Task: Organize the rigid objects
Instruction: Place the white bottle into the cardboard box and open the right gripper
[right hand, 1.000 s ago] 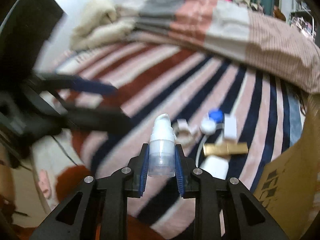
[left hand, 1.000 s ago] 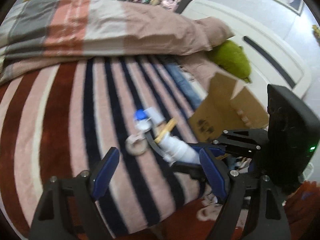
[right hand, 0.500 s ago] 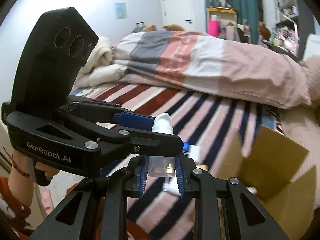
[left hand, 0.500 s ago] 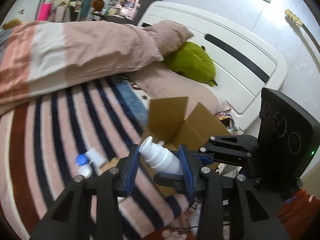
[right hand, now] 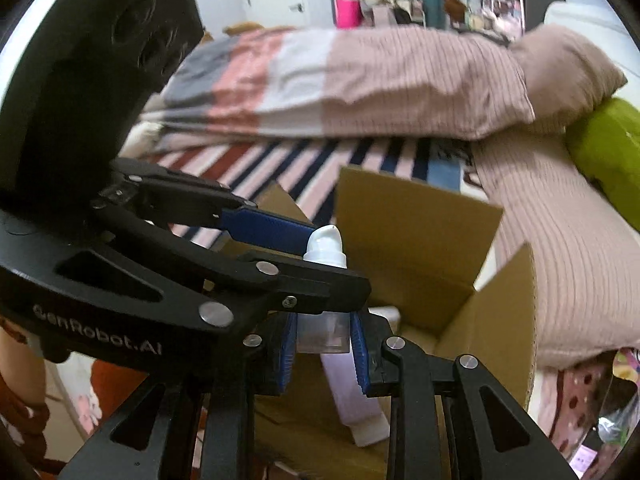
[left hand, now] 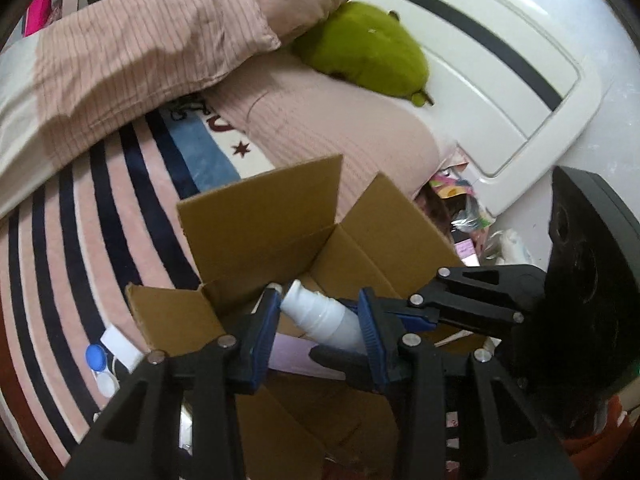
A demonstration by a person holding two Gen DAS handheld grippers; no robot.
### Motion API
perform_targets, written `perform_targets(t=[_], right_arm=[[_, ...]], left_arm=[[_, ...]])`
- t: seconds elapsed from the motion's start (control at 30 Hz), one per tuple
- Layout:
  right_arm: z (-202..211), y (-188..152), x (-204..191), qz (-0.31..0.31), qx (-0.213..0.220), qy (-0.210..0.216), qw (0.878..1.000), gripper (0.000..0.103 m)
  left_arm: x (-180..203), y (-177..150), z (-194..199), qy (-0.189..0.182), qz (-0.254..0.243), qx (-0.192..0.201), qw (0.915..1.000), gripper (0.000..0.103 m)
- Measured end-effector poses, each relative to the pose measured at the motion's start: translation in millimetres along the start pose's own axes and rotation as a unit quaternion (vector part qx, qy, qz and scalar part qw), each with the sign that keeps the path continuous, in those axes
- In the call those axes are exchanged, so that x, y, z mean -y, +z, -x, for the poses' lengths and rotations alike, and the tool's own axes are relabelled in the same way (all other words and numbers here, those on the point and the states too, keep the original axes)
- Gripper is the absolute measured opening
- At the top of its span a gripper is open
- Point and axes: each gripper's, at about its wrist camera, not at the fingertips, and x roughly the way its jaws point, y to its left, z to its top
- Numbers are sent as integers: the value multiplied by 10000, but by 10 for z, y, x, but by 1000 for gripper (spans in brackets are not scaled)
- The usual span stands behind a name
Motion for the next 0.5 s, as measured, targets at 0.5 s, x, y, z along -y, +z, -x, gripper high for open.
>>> perform_targets(t=[0.5], right_arm=[[173,10,-429,403,406,78,9983,38]], left_arm=[[-418,-392,976,816,244,969,9916,72]])
